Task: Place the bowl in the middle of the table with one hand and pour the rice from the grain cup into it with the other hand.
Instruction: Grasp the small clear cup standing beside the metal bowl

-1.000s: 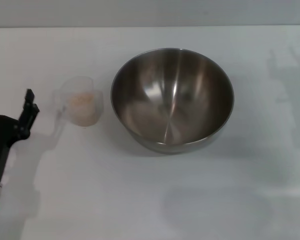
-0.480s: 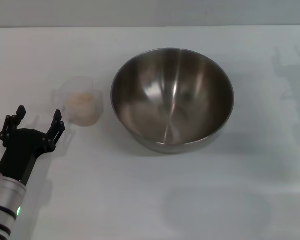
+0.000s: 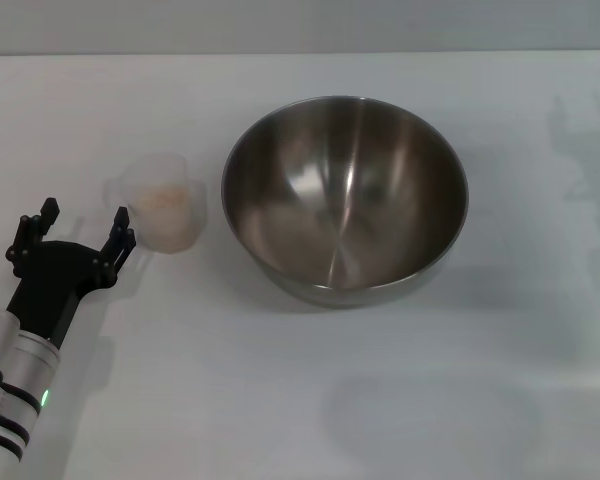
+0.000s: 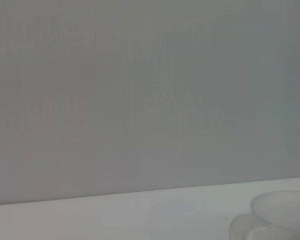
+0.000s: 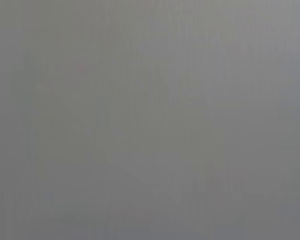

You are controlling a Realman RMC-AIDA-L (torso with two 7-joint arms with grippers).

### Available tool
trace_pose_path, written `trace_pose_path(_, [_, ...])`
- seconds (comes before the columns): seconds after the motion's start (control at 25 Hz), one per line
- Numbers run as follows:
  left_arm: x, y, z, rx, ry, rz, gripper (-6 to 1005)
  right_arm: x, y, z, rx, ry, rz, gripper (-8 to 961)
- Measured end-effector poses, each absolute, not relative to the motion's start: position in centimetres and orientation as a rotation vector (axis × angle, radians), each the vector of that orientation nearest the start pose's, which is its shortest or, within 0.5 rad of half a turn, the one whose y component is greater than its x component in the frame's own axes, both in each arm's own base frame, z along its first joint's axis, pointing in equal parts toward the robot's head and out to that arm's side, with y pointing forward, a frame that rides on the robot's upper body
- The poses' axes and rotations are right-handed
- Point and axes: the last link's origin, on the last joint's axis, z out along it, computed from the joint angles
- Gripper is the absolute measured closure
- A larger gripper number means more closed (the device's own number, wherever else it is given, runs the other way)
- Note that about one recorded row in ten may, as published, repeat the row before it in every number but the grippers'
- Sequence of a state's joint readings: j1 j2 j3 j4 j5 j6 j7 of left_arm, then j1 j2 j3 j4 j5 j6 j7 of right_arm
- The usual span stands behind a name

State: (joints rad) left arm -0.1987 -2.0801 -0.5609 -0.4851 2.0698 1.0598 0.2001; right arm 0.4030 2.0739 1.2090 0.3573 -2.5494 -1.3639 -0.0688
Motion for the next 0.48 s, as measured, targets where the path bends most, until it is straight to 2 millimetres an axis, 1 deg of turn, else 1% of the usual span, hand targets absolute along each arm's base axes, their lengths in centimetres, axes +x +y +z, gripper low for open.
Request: trace_pose_path(0.48, [-32.2,27.4,-7.4,-1.695,-0.600,-0.531,174,27.7,34.4,3.5,-1.366,0.172,0.834,447])
